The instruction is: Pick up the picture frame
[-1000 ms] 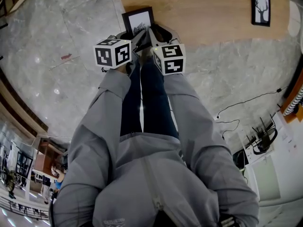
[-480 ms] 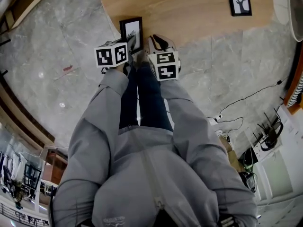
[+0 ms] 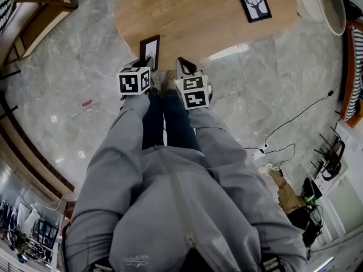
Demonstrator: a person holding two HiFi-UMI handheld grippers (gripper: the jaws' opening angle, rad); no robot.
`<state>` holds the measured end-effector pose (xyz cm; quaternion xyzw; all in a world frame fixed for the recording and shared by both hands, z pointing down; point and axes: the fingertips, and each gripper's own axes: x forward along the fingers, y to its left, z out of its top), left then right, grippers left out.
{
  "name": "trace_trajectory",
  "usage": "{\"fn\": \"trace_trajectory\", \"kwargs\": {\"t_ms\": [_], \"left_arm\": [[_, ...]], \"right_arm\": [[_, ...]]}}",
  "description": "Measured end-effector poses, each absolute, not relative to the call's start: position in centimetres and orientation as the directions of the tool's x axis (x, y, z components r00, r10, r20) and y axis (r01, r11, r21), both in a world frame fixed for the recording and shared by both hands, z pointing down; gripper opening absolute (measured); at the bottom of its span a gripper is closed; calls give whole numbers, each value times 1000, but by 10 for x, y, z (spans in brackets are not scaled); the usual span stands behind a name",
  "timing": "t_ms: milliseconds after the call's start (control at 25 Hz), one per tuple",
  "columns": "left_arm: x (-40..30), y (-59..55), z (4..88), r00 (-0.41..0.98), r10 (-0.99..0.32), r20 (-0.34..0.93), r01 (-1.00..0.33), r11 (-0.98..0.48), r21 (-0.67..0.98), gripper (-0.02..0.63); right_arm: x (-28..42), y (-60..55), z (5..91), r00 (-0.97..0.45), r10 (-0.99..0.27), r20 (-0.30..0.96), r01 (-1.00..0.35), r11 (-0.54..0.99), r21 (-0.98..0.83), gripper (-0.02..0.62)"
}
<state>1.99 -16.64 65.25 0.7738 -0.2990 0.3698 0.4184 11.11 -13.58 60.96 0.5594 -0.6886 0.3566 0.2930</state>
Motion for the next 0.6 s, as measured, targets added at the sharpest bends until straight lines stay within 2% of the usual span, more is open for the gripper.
{"fn": "trace_trajectory", "kwargs": {"t_ms": [600], "left_arm": [[20, -175, 426, 601, -419, 680, -746, -599, 290, 25]], "right_arm": [[134, -128, 414, -83, -735, 673, -997, 54, -64, 31]]}}
